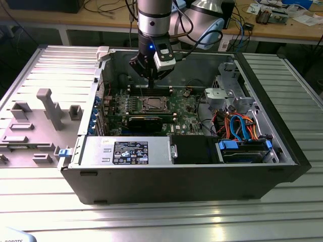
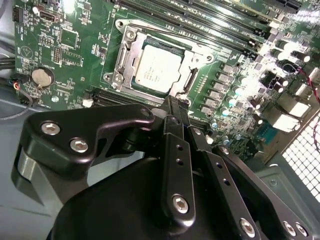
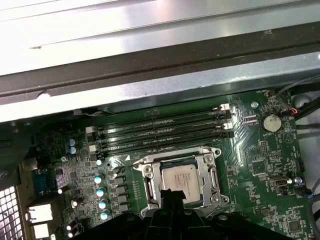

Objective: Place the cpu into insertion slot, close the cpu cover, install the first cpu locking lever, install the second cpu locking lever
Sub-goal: 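Install the first cpu locking lever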

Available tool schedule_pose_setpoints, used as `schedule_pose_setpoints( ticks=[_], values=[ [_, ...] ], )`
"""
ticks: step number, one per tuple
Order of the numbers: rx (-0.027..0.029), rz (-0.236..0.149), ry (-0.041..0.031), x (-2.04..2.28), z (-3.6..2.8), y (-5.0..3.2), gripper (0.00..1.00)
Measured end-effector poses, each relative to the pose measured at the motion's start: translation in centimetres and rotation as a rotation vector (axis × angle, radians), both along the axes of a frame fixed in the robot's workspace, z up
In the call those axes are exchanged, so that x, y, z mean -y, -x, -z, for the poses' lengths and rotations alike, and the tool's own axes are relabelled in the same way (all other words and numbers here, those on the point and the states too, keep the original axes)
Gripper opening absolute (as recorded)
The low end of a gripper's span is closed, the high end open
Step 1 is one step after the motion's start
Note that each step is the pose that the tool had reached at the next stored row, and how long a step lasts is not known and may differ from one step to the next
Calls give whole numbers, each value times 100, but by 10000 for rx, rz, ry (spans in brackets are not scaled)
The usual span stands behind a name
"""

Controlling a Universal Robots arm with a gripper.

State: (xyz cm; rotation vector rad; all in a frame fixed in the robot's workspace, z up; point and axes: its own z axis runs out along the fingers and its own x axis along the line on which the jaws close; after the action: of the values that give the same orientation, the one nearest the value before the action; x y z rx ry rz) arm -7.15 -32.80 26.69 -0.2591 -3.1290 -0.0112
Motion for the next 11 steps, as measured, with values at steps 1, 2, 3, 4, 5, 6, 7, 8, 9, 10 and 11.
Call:
schedule_pose_setpoints(
  ticks=[1, 2, 3, 4, 5, 6, 7, 8, 9, 10, 11],
  values=[
    [0, -30, 0, 0, 2, 1, 11],
    [0, -70, 1, 0, 3, 7, 11],
    [0, -146, 2, 0, 4, 10, 11],
    [0, -217, 2, 0, 6, 13, 11],
    [1, -290, 0, 0, 9, 20, 11],
    [1, -322, 0, 0, 11, 29, 11],
    [1, -347, 1, 0, 13, 39, 11],
    [4, -369, 0, 0, 15, 49, 11],
    [7, -386, 0, 0, 17, 59, 11],
    [11, -408, 1, 0, 20, 75, 11],
    [18, -420, 1, 0, 21, 89, 11]
  ],
)
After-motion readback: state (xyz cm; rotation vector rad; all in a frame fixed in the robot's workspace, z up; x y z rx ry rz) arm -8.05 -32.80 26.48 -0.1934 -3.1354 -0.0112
